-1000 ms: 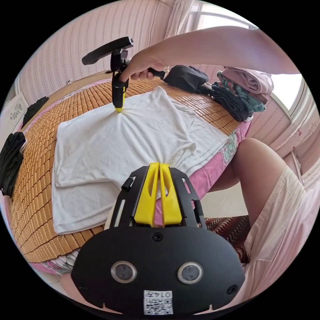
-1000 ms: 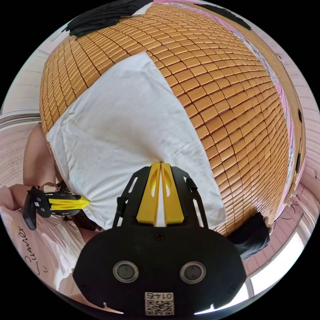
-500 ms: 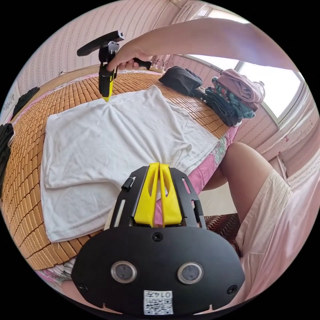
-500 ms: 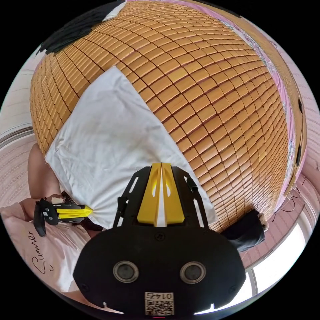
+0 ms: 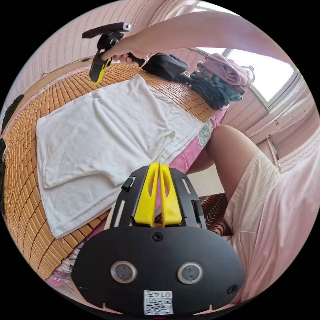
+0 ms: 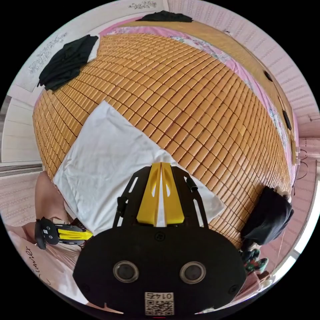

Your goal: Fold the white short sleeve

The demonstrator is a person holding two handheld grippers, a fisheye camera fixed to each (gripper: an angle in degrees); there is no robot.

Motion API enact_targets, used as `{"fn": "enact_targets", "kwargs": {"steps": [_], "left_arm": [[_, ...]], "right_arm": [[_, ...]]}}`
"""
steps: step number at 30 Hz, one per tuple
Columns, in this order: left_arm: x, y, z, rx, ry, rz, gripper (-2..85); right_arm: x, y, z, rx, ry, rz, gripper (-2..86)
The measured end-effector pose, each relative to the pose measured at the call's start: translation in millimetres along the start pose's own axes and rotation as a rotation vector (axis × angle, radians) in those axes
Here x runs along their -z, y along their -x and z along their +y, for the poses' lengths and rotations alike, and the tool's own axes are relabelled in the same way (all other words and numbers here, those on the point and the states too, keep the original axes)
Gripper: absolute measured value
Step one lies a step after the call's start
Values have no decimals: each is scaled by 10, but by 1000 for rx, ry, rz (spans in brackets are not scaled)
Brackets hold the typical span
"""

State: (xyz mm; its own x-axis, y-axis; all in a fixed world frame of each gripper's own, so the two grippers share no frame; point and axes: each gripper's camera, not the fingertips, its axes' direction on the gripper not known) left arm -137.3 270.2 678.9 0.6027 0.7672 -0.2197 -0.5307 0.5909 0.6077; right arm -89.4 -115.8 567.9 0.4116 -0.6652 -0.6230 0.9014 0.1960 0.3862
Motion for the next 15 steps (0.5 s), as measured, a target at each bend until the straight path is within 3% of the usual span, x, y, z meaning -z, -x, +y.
{"fn": "enact_targets", "kwargs": {"steps": [5, 9, 15], "left_arm": [[214, -215, -4, -8, -206, 35, 3], [144, -470, -260, -18, -141, -1, 126], [-77, -903, -575, -121, -199, -177, 185]], "right_arm": [[431, -356, 1842, -170, -112, 24, -6], [283, -507, 2985, -306, -2, -6, 3], [140, -658, 3945, -408, -23, -233, 80]]}}
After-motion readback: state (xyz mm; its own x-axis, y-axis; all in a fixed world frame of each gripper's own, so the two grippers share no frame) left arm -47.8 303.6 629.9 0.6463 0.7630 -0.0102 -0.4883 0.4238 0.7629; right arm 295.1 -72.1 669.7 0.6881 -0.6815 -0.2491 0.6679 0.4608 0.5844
